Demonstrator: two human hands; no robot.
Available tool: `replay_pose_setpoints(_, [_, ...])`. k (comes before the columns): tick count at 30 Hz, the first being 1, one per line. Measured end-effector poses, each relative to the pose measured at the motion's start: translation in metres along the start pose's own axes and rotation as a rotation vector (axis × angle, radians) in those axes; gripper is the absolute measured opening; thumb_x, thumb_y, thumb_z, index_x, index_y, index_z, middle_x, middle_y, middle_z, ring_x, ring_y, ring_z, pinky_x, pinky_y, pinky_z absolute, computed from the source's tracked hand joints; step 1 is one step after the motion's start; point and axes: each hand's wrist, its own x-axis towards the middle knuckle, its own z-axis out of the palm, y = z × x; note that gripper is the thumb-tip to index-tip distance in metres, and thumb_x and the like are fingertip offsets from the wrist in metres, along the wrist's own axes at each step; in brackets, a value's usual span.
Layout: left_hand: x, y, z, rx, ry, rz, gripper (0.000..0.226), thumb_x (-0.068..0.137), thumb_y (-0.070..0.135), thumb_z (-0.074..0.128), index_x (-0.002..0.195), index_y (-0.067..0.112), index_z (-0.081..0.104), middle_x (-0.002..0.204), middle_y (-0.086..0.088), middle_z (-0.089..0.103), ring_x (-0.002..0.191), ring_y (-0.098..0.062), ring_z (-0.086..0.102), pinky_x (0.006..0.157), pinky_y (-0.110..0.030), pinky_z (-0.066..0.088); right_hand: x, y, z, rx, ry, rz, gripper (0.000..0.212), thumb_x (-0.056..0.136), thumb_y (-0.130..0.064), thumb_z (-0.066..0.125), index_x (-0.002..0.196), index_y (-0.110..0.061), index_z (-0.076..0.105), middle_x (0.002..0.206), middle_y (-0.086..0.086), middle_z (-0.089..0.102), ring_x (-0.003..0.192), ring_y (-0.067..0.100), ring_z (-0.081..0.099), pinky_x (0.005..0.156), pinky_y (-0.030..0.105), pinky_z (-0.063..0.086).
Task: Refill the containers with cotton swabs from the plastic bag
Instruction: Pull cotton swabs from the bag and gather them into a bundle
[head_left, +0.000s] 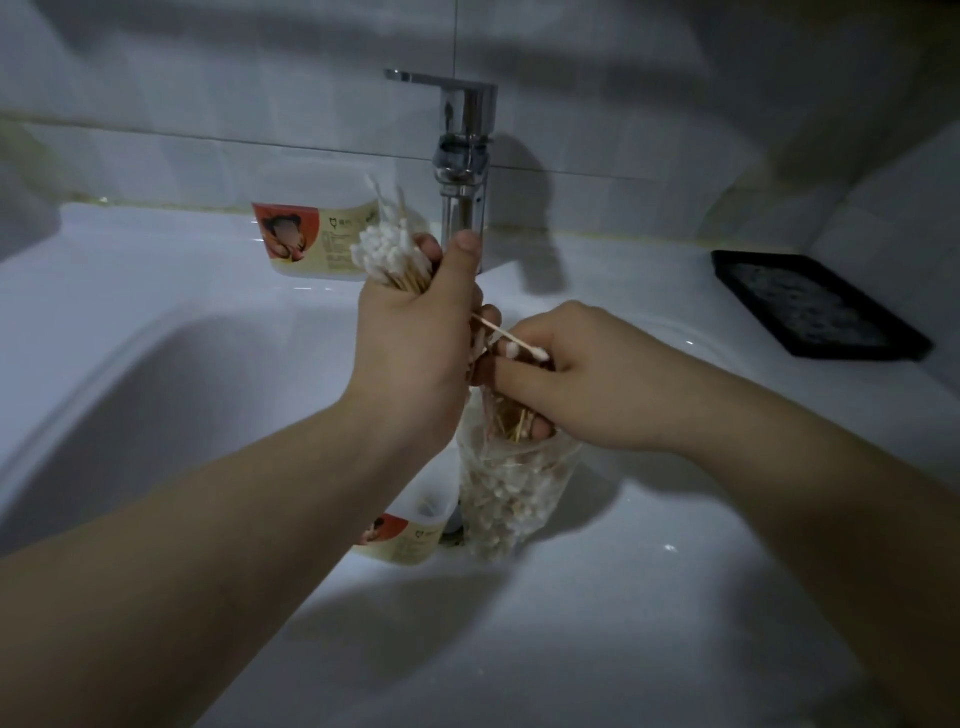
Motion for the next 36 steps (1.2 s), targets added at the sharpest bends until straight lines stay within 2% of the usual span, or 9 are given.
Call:
replay_pose_setpoints(4, [0.002,0.001,-0.001,-0.013,-0.022,-0.03,0.032,0.1,0.02,0.066,0.072,0.023,0.049,0.065,-0.005,0.041,0.067,-0.025,0.047,0.047,-0.03,0.045,-0.001,-0.002,-0.002,-0.003,-0.018,-0.013,0.028,0.102,-0.03,0.053,0.085,-0.023,0.073,0.078,0.007,0.073,0.064,0.021,0.071,0.07,0.047,0.06])
replay_pose_setpoints(7, [0.003,0.003,-0.001,-0.019,0.003,-0.034,0.033,0.1,0.019,0.066,0.072,0.023,0.048,0.06,-0.001,0.046,0.057,-0.017,0.054,0.049,-0.028,0.045,0.0,-0.001,-0.002,0.029,-0.023,-0.015,0.028,0.103,-0.03,0.053,0.094,-0.012,0.072,0.083,0.015,0.071,0.068,0.026,0.069,0.068,0.044,0.059])
replay_pose_setpoints(10, [0.0,0.002,0.002,-0.048,0.028,-0.014,0.033,0.1,0.013,0.064,0.073,0.022,0.046,0.056,0.001,0.04,0.049,-0.012,0.044,0.051,-0.027,0.045,0.001,0.002,-0.002,0.06,-0.041,-0.012,0.028,0.097,-0.035,0.062,0.092,-0.009,0.07,0.082,0.016,0.07,0.073,0.03,0.069,0.069,0.047,0.06])
replay_pose_setpoints(13, [0.0,0.001,0.001,-0.055,0.055,-0.053,0.032,0.1,0.016,0.064,0.074,0.022,0.047,0.058,0.001,0.04,0.052,-0.014,0.043,0.052,-0.028,0.046,0.0,0.002,-0.001,0.032,-0.058,-0.006,0.025,0.084,-0.046,0.074,0.087,-0.021,0.075,0.08,0.002,0.074,0.074,0.018,0.071,0.075,0.044,0.061])
replay_pose_setpoints(15, [0.001,0.001,0.0,-0.082,0.065,-0.08,0.032,0.1,0.019,0.065,0.073,0.023,0.048,0.058,0.002,0.042,0.053,-0.015,0.045,0.053,-0.029,0.046,0.0,0.001,0.003,0.03,-0.058,-0.028,0.012,0.084,-0.038,0.079,0.083,-0.026,0.078,0.078,-0.005,0.074,0.073,0.01,0.069,0.074,0.036,0.058])
replay_pose_setpoints(20, [0.003,0.005,0.0,-0.103,0.086,-0.044,0.034,0.101,0.014,0.063,0.072,0.021,0.047,0.055,0.005,0.046,0.048,-0.01,0.048,0.054,-0.026,0.046,0.002,0.001,0.006,0.02,-0.012,-0.066,0.017,0.089,-0.025,0.075,0.074,-0.018,0.075,0.072,-0.006,0.072,0.068,0.004,0.065,0.07,0.028,0.053])
replay_pose_setpoints(27, [0.019,0.014,-0.011,0.162,0.195,0.157,0.034,0.1,0.016,0.063,0.071,0.023,0.046,0.06,0.004,0.043,0.053,-0.01,0.045,0.055,-0.028,0.046,0.003,0.007,-0.003,0.066,0.074,-0.037,0.018,0.089,-0.034,0.074,0.077,-0.021,0.076,0.073,-0.001,0.072,0.067,0.016,0.067,0.073,0.041,0.057])
replay_pose_setpoints(32, [0.012,0.012,-0.015,0.573,0.01,0.282,0.032,0.101,0.021,0.062,0.073,0.024,0.047,0.052,0.017,0.051,0.048,-0.004,0.054,0.052,-0.029,0.053,0.007,0.009,-0.004,0.18,0.234,-0.005,0.021,0.091,-0.034,0.074,0.078,-0.018,0.076,0.074,0.005,0.073,0.064,0.013,0.066,0.07,0.039,0.055])
replay_pose_setpoints(36, [0.011,0.009,-0.017,0.636,-0.022,0.3,0.035,0.098,0.02,0.066,0.07,0.024,0.045,0.052,0.016,0.048,0.051,-0.004,0.051,0.055,-0.034,0.055,0.005,0.007,-0.004,0.16,0.194,0.002,0.023,0.093,-0.035,0.072,0.077,-0.019,0.077,0.07,0.004,0.072,0.055,0.01,0.063,0.063,0.035,0.055])
